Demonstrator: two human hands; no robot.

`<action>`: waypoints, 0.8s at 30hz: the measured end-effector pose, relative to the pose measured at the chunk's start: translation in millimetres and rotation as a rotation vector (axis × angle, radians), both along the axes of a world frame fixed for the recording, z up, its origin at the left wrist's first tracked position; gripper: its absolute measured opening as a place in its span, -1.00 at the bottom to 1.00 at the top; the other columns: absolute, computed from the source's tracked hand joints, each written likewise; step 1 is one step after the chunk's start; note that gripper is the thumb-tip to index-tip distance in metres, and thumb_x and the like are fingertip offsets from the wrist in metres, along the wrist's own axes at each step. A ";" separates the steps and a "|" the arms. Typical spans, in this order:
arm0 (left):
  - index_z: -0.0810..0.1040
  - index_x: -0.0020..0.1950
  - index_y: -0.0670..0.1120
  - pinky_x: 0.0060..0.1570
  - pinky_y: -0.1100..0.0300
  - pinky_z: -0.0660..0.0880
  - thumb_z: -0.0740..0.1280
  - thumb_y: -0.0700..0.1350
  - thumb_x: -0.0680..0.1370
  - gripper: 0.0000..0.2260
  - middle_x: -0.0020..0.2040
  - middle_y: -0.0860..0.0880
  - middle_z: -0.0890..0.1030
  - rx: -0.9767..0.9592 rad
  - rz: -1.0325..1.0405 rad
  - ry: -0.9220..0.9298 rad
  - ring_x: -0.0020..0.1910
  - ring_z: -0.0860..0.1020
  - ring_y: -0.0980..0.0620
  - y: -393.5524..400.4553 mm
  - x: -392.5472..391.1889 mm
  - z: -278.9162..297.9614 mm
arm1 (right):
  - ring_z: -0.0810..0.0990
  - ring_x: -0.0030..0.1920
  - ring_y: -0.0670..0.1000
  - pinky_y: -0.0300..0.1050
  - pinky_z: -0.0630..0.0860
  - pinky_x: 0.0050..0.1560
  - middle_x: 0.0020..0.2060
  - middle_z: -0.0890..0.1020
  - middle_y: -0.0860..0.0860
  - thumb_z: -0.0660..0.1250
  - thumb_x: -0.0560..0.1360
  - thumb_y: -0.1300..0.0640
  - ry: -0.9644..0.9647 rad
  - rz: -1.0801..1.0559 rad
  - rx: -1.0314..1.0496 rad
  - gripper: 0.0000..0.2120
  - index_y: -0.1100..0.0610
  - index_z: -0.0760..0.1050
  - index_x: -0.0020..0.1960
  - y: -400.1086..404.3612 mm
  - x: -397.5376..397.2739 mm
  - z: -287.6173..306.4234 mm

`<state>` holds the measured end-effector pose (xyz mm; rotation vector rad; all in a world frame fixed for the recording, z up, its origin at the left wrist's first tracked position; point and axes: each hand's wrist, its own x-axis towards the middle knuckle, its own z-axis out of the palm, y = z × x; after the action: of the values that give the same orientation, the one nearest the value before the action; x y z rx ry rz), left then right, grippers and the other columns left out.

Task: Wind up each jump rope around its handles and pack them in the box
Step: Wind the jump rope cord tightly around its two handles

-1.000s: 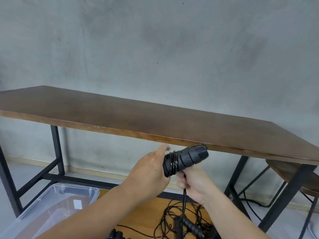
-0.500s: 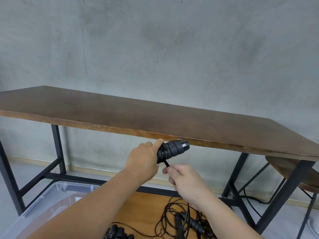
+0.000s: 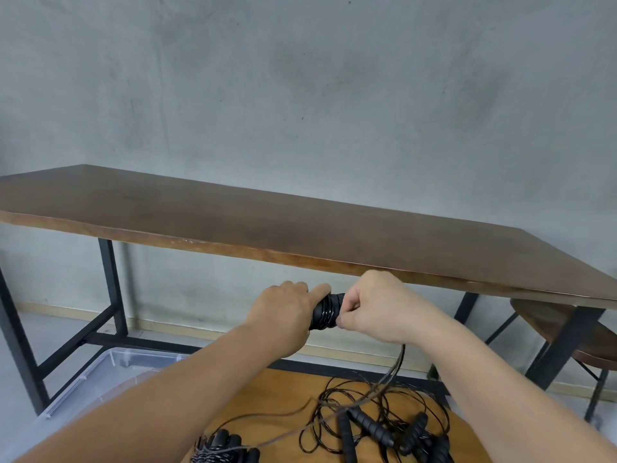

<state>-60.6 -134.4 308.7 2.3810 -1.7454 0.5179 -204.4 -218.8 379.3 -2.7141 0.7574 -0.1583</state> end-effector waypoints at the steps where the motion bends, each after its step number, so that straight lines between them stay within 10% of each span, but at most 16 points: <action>1: 0.19 0.42 0.08 -0.14 0.10 0.45 0.31 -0.12 0.56 -0.50 0.06 -0.05 0.52 0.015 -0.026 0.007 -0.01 0.50 -0.07 1.4 -0.9 3.2 | 0.58 -0.29 -0.08 -0.18 0.55 -0.31 -0.28 0.67 -0.04 0.46 0.43 0.04 -0.004 0.010 -0.012 -0.89 0.04 0.70 -0.22 -1.5 -0.4 7.9; 11: 0.31 0.37 0.18 -0.09 0.07 0.52 0.36 -0.06 0.53 -0.55 0.00 0.03 0.57 0.076 -0.249 0.302 -0.06 0.54 -0.01 19.2 -13.6 6.0 | 0.62 -0.24 -0.10 -0.06 0.57 -0.06 -0.29 0.69 -0.02 0.61 0.28 -0.01 -0.030 0.195 0.260 -0.80 0.09 0.69 -0.23 -28.2 -5.6 24.2; 16: 0.24 0.48 0.25 0.08 0.16 0.53 0.42 0.34 0.40 -0.29 0.11 0.13 0.58 0.109 -0.325 0.588 0.05 0.54 0.11 29.9 -23.2 7.0 | 0.51 -0.38 -0.17 -0.31 0.40 -0.33 -0.39 0.62 -0.09 0.56 0.24 -0.03 -0.120 0.187 0.494 -0.77 0.11 0.68 -0.24 -42.9 -13.5 10.9; 24: 0.38 0.26 0.33 -0.12 0.28 0.52 0.39 0.27 0.47 -0.60 -0.09 0.16 0.58 -0.111 -0.364 0.767 -0.11 0.53 0.22 37.4 -40.5 18.4 | 0.58 -0.28 -0.01 -0.16 0.55 -0.29 -0.32 0.61 0.03 0.50 0.39 0.07 -0.381 0.131 0.996 -0.80 0.18 0.57 -0.21 -56.4 -18.3 -21.4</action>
<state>-101.2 -97.0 327.1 1.7535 -1.6339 -0.3091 -222.7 -275.1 357.9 -1.7048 0.3780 -0.1922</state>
